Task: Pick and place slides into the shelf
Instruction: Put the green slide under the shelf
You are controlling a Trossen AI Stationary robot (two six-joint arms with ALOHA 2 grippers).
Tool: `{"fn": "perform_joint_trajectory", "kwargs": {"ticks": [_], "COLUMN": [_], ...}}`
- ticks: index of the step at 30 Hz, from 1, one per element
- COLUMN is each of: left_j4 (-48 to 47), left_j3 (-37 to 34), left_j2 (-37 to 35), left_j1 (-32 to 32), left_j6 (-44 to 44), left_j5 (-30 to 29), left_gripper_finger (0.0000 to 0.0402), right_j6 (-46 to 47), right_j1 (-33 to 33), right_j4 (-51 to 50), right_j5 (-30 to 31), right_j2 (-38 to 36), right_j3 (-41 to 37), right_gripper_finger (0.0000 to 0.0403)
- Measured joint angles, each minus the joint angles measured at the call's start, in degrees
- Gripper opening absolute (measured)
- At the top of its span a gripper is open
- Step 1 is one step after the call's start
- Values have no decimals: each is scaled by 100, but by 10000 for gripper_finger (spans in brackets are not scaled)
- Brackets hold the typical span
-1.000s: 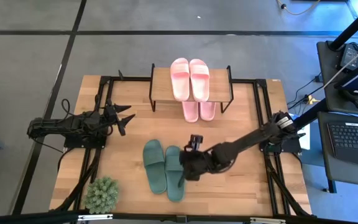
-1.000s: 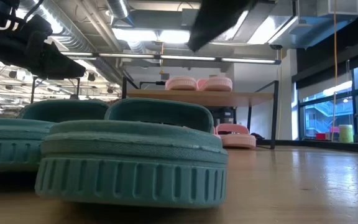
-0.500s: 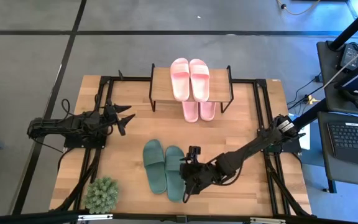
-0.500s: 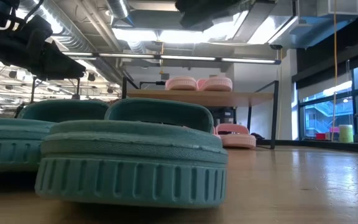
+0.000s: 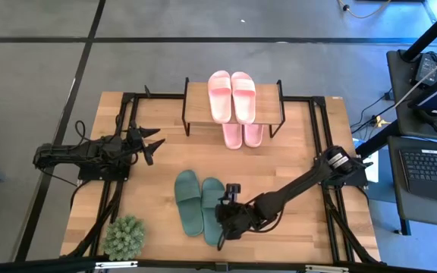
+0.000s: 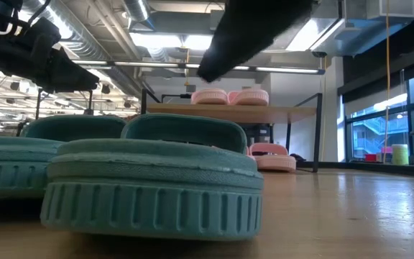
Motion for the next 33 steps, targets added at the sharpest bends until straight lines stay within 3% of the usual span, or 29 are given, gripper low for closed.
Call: {"fn": "perform_joint_trajectory", "kwargs": {"ticks": [18,33], "left_j4": [-2,-3], "left_j3": [0,0], "left_j2": [-2,-1], "left_j1": [0,-1], "left_j6": [0,0], "left_j5": [0,1], "left_gripper_finger": [225,224], "right_j6": [-136,-144], "right_j1": [-317,-421], "right_j4": [-84,-91], "right_j5": [-5,37], "right_j2": [687,705], "right_j3": [3,7], "right_gripper_finger": [271,271]}}
